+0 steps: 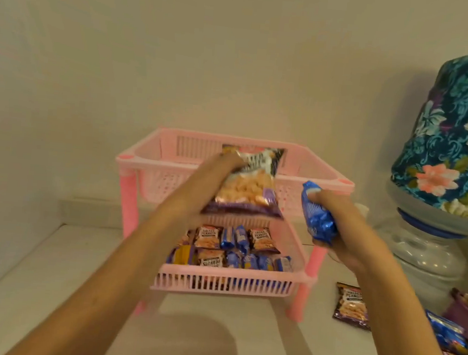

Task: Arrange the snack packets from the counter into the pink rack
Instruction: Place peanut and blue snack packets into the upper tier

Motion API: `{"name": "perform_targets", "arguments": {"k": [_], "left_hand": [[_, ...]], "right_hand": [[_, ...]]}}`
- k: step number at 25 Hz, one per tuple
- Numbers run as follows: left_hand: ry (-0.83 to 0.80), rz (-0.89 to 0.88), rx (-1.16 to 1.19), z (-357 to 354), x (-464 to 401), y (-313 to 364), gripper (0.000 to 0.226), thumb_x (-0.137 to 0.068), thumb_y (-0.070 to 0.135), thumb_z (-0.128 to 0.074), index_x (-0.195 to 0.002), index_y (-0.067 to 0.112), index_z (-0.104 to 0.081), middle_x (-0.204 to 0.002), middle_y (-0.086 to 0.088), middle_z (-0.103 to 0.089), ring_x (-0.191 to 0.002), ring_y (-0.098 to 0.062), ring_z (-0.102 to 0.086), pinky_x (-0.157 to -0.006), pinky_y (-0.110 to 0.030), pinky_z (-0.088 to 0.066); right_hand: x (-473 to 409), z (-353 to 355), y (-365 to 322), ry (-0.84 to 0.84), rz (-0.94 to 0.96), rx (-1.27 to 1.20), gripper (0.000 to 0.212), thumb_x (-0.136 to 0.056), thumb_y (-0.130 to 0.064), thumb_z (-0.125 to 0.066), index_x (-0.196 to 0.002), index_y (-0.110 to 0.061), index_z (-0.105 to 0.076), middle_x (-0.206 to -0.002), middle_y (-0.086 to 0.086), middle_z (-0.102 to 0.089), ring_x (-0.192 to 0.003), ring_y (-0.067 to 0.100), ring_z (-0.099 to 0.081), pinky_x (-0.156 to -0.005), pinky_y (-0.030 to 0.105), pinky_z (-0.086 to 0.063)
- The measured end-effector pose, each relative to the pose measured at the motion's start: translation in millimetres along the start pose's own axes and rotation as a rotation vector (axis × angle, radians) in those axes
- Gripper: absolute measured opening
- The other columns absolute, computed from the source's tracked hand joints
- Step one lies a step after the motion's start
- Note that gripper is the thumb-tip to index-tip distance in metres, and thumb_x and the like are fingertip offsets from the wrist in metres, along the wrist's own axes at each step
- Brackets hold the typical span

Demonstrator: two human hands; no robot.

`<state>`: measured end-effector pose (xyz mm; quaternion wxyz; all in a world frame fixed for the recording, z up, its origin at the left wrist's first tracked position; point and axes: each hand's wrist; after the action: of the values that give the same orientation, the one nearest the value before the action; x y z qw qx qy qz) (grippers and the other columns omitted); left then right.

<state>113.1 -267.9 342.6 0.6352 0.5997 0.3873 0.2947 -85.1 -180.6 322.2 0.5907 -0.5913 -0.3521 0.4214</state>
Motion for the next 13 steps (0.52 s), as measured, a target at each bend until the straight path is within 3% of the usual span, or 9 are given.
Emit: {"name": "perform_targets", "arguments": {"k": [4, 7, 9, 11, 13], "left_hand": [[0.129, -0.001, -0.111, 64.8, -44.8, 49.8, 0.021, -0.09, 0.037, -0.05, -0.083, 0.02, -0.059, -0.06, 0.006, -0.067, -0.051, -0.009, -0.062, -0.046, -0.014, -0.046], [0.209, 0.059, -0.282, 103.7, -84.3, 58.3, 0.02, -0.091, 0.036, -0.051, -0.081, 0.02, -0.058, -0.067, 0.002, -0.062, -0.054, -0.011, -0.056, -0.043, -0.014, -0.043], [0.204, 0.121, -0.409, 124.3, -112.5, 54.8, 0.021, -0.09, 0.035, -0.057, -0.087, 0.014, -0.061, -0.073, -0.003, -0.064, -0.058, -0.014, -0.059, -0.048, -0.018, -0.051], [0.179, 0.189, -0.51, 139.2, -141.5, 46.9, 0.025, -0.088, 0.032, -0.062, -0.091, 0.007, -0.061, -0.078, -0.01, -0.067, -0.062, -0.02, -0.063, -0.059, -0.028, -0.057], [0.141, 0.271, -0.582, 144.9, -165.8, 37.5, 0.02, -0.091, 0.024, -0.062, -0.093, 0.004, -0.058, -0.077, -0.012, -0.065, -0.061, -0.023, -0.062, -0.059, -0.031, -0.056]], "right_hand": [[-28.9, -50.0, -54.7, -0.091, 0.067, 0.048, 0.017, -0.078, -0.035, -0.063, -0.079, -0.02, -0.053, -0.059, -0.002, -0.051, -0.043, 0.007, -0.049, -0.043, 0.017, -0.043], [-78.1, -79.3, -80.4, -0.137, 0.096, 0.156, 0.022, -0.085, -0.032, -0.062, -0.07, -0.018, -0.053, -0.058, -0.001, -0.053, -0.045, 0.01, -0.051, -0.051, 0.023, -0.043], [-114.0, -97.0, -89.0, -0.139, 0.084, 0.279, 0.029, -0.083, -0.035, -0.067, -0.09, -0.009, -0.056, -0.072, 0.005, -0.062, -0.053, 0.013, -0.06, -0.05, 0.023, -0.048], [-149.5, -110.8, -88.2, -0.141, 0.026, 0.387, 0.051, -0.081, -0.034, -0.071, -0.111, -0.004, -0.043, -0.085, 0.01, -0.06, -0.061, 0.016, -0.063, -0.045, 0.021, -0.05], [-179.8, -121.7, -79.8, -0.162, -0.004, 0.521, 0.052, -0.082, -0.029, -0.071, -0.112, -0.005, -0.036, -0.083, 0.01, -0.055, -0.058, 0.015, -0.061, -0.04, 0.021, -0.048]]}}
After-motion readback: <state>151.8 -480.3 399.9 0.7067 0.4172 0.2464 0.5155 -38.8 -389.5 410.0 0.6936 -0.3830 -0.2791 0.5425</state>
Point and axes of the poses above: each hand's wrist, its own x-axis away from the middle knuckle, its own z-axis out of the back of the hand, y = z × x
